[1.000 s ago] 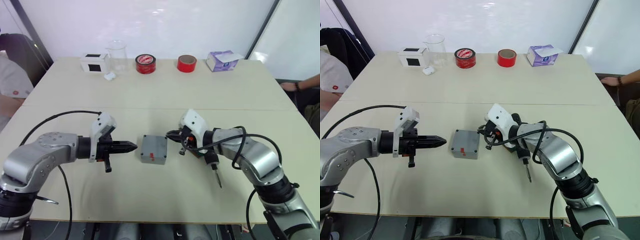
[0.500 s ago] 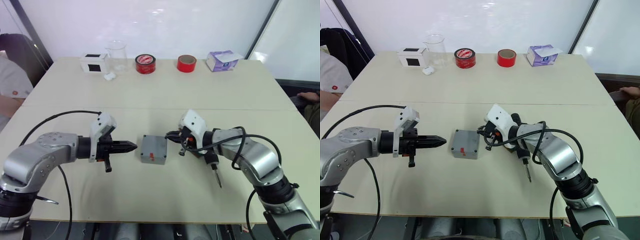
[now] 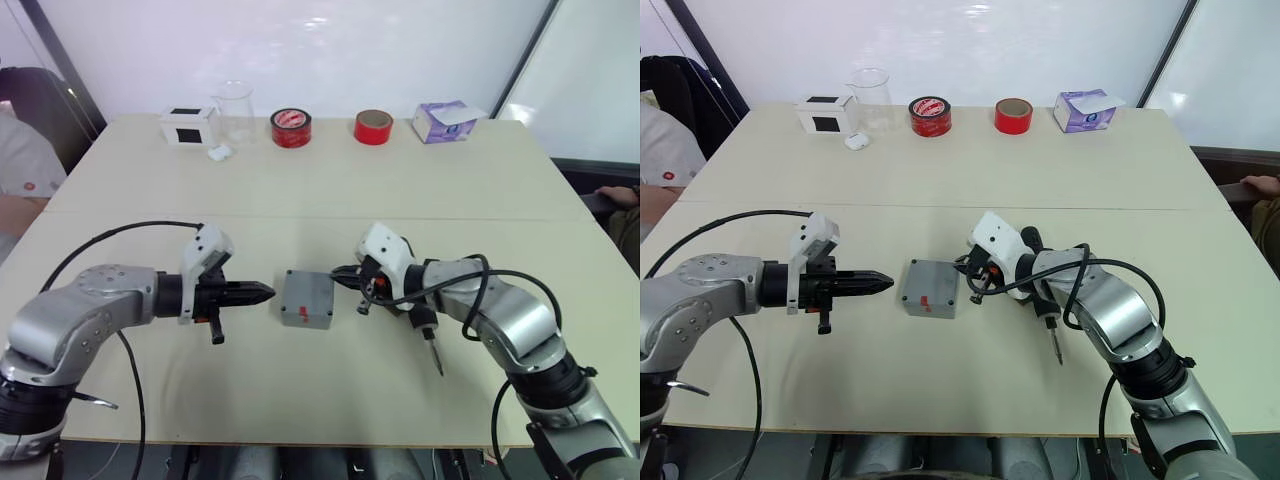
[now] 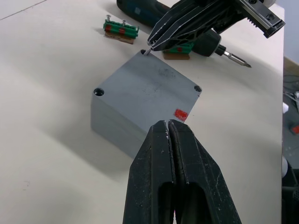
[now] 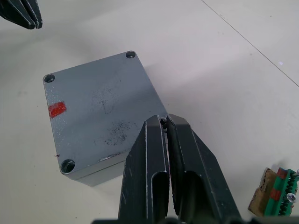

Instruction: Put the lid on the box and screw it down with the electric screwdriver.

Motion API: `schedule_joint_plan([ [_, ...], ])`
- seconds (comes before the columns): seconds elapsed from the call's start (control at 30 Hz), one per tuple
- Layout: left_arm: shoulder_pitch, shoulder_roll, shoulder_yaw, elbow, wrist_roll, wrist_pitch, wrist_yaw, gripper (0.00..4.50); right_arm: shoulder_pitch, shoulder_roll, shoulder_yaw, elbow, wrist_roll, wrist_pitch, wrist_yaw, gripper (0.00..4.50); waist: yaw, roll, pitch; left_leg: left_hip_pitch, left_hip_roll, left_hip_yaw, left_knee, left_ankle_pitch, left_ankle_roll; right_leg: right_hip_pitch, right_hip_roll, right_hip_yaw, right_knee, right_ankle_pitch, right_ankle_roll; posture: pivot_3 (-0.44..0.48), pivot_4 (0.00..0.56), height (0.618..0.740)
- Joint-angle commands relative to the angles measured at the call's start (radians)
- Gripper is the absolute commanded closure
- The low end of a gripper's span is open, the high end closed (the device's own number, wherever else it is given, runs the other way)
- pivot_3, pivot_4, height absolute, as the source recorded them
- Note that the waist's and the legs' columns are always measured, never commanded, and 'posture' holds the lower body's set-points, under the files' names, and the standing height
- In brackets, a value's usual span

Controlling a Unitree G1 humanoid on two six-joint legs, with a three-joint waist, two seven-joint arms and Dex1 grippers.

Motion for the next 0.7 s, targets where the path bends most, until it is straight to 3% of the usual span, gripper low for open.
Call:
schedule_joint_plan([
  [0.03,-0.002,0.0,0.007,-0.011,0.004,-0.018,0.001,4.5,-0.003,0.002,-0.001,-0.04,0.003,-0.007,0.005,4.41,0.0,0.0,0.0,0.0,0.0,0.0,0.0,0.0,0.0,0.0,0.0,0.0,0.0,0.0,0.0,0.0,0.15,0.74],
  [0.53,0.0,-0.003,0.006,-0.015,0.003,-0.022,0.008,4.5,-0.017,0.012,0.02,0.014,-0.037,-0.019,0.004,4.41,0.0,0.0,0.0,0.0,0.0,0.0,0.0,0.0,0.0,0.0,0.0,0.0,0.0,0.0,0.0,0.0,0.15,0.74],
  [0.63,0.002,-0.004,0.006,-0.016,0.001,-0.021,0.012,4.5,-0.019,0.016,0.018,0.014,-0.036,-0.014,0.003,3.69,0.0,0.0,0.0,0.0,0.0,0.0,0.0,0.0,0.0,0.0,0.0,0.0,0.0,0.0,0.0,0.0,0.15,0.74],
  [0.7,0.002,-0.005,0.005,-0.016,0.0,-0.021,0.014,4.5,-0.021,0.018,0.016,0.014,-0.035,-0.011,0.002,2.85,0.0,0.0,0.0,0.0,0.0,0.0,0.0,0.0,0.0,0.0,0.0,0.0,0.0,0.0,0.0,0.0,0.15,0.74],
])
